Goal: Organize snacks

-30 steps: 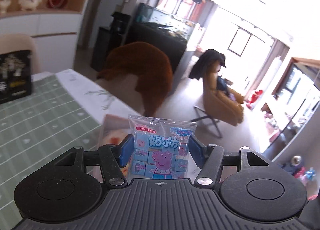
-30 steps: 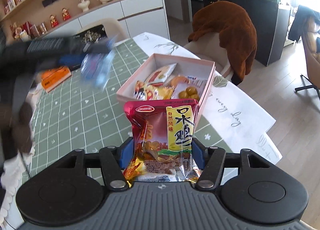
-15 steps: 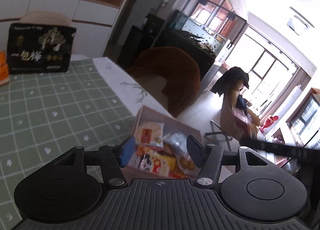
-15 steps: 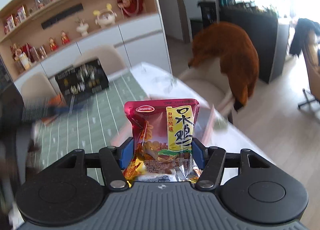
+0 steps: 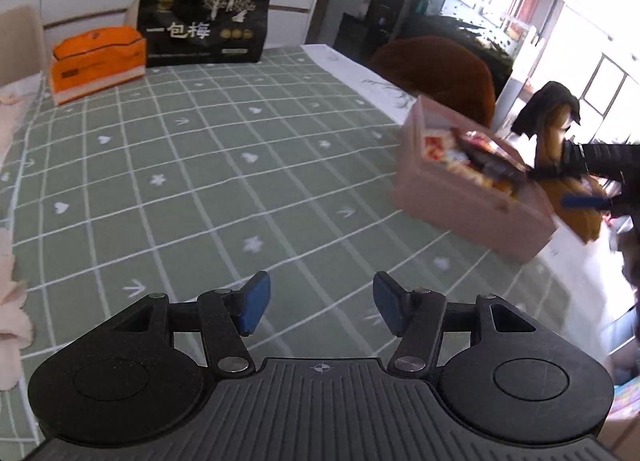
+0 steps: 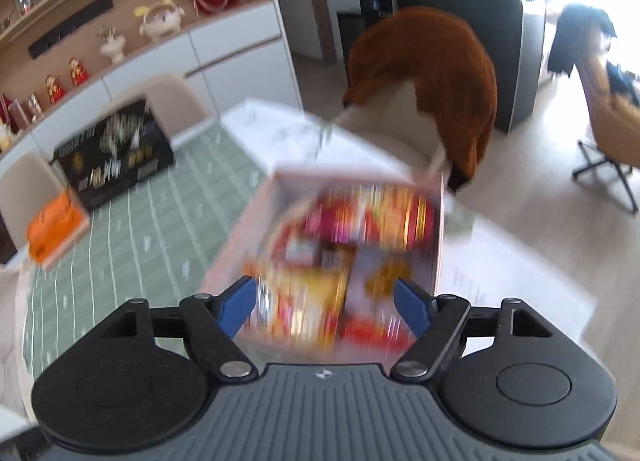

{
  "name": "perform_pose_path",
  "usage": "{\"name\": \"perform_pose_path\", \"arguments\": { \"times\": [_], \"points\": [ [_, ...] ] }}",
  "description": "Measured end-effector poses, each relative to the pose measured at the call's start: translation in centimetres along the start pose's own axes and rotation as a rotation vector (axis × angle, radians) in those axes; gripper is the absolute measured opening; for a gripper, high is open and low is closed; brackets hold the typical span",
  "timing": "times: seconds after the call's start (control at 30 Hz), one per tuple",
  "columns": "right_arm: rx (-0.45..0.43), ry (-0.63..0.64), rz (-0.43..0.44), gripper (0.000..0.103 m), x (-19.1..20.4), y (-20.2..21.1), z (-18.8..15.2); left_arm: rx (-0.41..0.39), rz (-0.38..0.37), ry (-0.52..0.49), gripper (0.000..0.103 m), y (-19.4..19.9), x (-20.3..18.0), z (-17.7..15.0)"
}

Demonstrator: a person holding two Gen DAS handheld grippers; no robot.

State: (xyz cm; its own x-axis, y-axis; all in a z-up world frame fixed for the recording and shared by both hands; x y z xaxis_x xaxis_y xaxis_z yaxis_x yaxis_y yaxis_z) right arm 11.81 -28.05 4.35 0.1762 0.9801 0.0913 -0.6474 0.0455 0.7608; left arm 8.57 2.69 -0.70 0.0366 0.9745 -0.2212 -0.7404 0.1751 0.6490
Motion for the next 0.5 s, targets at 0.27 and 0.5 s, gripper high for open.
{"name": "perform_pose_path", "arguments": {
  "times": [0.27, 0.5],
  "points": [
    [0.086, -0.012, -0.038, 0.076, 1.4, 3.8, -11.5, -0.038, -0.133, -0.118, 0.063, 3.2, -5.9, 2.3],
    [0.053, -0.002, -0.075, 0.076, 2.7, 11.1, -11.5, -0.029, -0.195, -0.293, 0.013, 7.6, -11.8, 2.2]
  ]
}}
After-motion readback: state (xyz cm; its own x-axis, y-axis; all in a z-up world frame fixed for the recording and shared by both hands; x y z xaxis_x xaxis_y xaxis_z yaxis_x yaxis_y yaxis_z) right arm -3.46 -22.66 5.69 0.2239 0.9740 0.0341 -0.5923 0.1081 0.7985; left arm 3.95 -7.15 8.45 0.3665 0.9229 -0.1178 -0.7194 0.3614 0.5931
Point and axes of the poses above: each gripper's, at about its wrist camera, not at the fingertips, and y roughly against the way its jaws point, x to its left, z to its top, the point moved 8 cm from there along -y, roughly the way its jaws point, and after that the axes turned 3 degrees about -x, right-handed, at the moved point
